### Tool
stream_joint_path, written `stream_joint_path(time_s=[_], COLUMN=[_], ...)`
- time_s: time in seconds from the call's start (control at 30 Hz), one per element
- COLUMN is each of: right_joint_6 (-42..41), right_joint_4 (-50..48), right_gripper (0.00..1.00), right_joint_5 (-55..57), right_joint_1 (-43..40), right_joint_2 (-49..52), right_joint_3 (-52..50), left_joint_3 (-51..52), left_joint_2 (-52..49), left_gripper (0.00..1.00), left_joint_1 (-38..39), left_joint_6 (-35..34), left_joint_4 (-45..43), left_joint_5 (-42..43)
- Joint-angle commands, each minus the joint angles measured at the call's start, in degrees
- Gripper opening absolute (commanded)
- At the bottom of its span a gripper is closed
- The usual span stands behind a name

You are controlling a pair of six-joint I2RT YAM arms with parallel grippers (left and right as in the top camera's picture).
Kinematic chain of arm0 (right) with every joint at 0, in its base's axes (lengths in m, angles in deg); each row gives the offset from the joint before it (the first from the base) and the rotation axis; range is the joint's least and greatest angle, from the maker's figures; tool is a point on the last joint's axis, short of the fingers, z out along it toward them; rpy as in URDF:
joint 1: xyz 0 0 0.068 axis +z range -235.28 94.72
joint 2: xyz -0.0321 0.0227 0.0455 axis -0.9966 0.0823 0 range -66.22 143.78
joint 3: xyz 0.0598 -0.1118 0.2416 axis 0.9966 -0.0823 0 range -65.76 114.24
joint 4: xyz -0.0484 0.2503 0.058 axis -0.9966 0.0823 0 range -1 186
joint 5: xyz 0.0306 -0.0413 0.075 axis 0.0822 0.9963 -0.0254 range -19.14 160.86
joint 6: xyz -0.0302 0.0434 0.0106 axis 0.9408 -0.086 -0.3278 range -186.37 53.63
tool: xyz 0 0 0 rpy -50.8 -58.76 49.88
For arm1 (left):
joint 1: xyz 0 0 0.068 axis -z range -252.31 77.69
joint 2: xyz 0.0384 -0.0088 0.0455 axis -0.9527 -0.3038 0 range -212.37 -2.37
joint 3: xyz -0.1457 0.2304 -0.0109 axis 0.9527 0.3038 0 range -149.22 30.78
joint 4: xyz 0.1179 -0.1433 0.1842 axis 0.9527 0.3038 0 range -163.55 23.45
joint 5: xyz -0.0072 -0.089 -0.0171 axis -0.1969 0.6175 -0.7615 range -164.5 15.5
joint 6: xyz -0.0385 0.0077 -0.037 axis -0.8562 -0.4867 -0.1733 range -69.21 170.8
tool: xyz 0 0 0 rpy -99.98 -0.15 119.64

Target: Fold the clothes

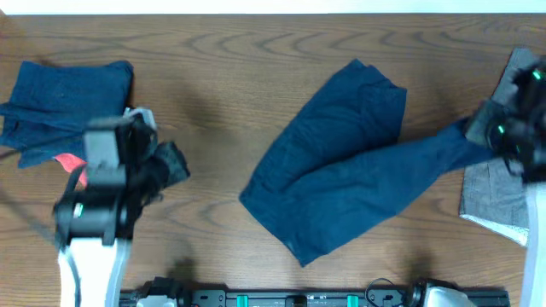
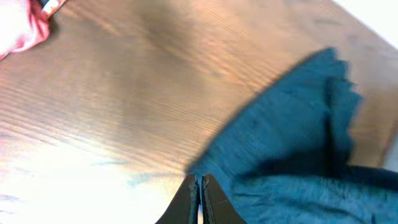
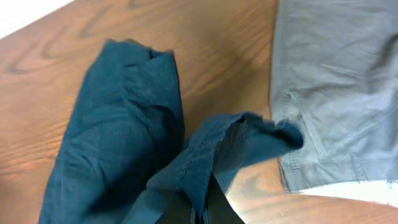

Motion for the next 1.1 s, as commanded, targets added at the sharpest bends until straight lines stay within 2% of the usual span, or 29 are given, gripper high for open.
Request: stream_joint_path(time_s=[0.0,0.13,0.23,0.27,0.37,0.4,0.6,0.73,1.07], right_joint_6=[3.4,3.4,3.4,3.4,3.4,3.4,3.4,3.4,3.4], right_joint_4=[0.7,1.8,1.9,1.9,1.8,1.8,2.7,2.8,3.3], right_gripper=[0.01,0.01,0.01,0.01,0.01,0.01,0.01,0.01,0.01], right_joint_5=[-0.9,-0.8,-0.7,-0.7,-0.7,-0.7,-0.7,0.0,0.8], right_joint_1=[1.9,2.2,2.2,2.2,2.2,2.2,2.2,2.2,2.2], right_joint_2=[5.0,9.6,10.9,11.0,11.0,11.0,11.0,11.0,11.0], right_joint_3=[0.4,0.4,0.4,0.4,0.4,0.4,0.4,0.4,0.4], left_joint_3=[-0.7,-0.5,-0.5,-0.5,-0.4,-0.3,0.7,1.5,2.3], left_joint_2=[-6.4,-13.5,-18.2,-19.5,-23.2,-24.5,-32.5,-38.1,-44.5], left_gripper=[0.06,0.06,0.07,0.13,0.49,0.56,0.57,0.51,0.51], left_joint_1=[-0.1,0.2,1.6,2.3,5.4,6.7,12.7,15.3,17.0], left_joint_6=[-3.1,-2.6,-1.7,-0.8,0.3,0.8,0.8,0.3,-3.2], left_joint_4=[-0.2,1.5,3.2,3.3,3.0,2.3,-1.1,-2.8,-3.7], left_joint_5=[-0.8,13.9,20.8,22.3,23.8,23.8,23.6,21.9,16.4])
